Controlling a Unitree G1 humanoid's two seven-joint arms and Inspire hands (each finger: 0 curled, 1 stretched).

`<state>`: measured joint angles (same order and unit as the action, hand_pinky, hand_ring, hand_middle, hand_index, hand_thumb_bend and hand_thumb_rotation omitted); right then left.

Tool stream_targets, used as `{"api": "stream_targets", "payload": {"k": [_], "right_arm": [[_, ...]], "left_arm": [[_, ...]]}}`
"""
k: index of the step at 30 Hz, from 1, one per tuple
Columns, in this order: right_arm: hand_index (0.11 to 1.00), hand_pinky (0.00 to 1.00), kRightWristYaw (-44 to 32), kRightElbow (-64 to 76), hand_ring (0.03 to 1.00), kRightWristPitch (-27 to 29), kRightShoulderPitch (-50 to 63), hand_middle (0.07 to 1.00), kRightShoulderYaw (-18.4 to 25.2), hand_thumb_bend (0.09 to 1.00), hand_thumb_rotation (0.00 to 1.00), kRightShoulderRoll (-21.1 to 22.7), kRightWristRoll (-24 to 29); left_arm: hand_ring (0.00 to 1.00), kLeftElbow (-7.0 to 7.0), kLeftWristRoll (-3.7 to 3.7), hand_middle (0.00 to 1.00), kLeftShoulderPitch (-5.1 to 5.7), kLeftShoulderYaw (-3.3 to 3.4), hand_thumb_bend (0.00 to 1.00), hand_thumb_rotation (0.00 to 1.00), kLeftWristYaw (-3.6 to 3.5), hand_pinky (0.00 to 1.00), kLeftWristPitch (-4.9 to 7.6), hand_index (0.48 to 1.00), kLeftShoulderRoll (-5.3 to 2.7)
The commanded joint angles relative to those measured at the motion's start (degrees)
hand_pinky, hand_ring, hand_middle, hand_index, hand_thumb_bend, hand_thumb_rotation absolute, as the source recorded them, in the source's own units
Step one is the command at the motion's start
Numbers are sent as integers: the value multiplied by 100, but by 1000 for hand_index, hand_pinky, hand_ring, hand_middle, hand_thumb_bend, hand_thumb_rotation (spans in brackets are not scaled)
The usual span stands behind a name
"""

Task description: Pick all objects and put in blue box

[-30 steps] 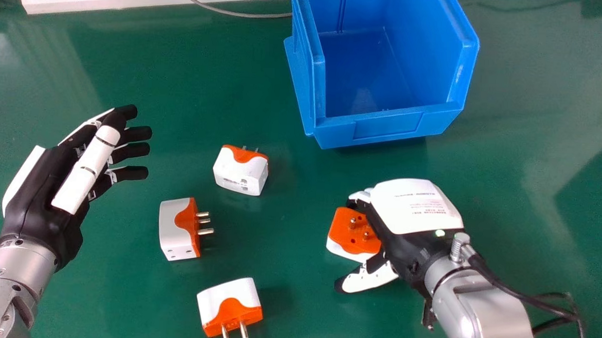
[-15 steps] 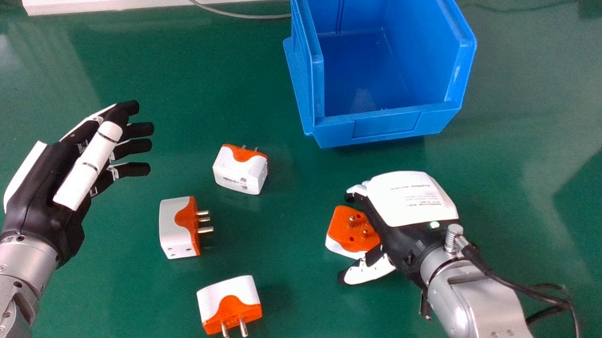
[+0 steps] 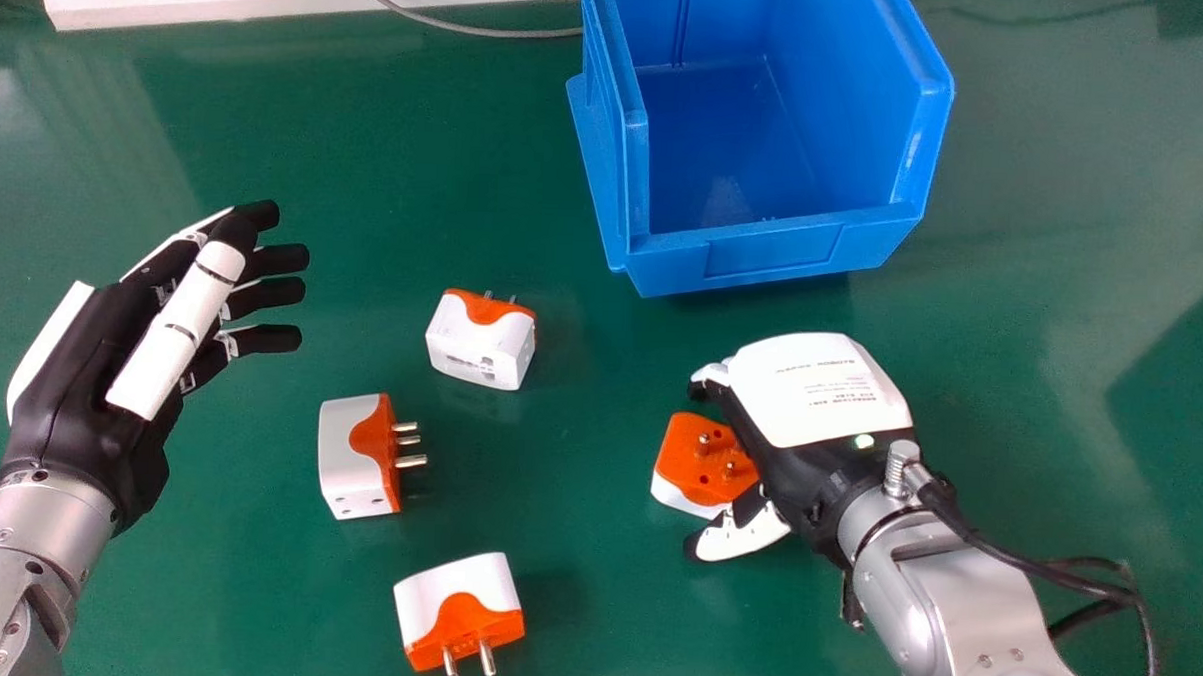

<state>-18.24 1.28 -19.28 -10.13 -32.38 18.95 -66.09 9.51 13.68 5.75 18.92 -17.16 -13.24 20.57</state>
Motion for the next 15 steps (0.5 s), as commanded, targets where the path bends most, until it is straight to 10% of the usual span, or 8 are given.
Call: {"api": "stream_targets", "payload": {"k": [1,15], "right_arm": [[795,705,-120,-194,816,65,103,844,-121,545,284,23,19],[758,655,-59,-573,779,123,50,809,-240,458,59,35,53]], "left_arm": [[784,102,86,783,-8,78,513,754,-3,698,23,835,33],[783,300,123,779,50,125,515,755,-14,698,-111,834,22]]}}
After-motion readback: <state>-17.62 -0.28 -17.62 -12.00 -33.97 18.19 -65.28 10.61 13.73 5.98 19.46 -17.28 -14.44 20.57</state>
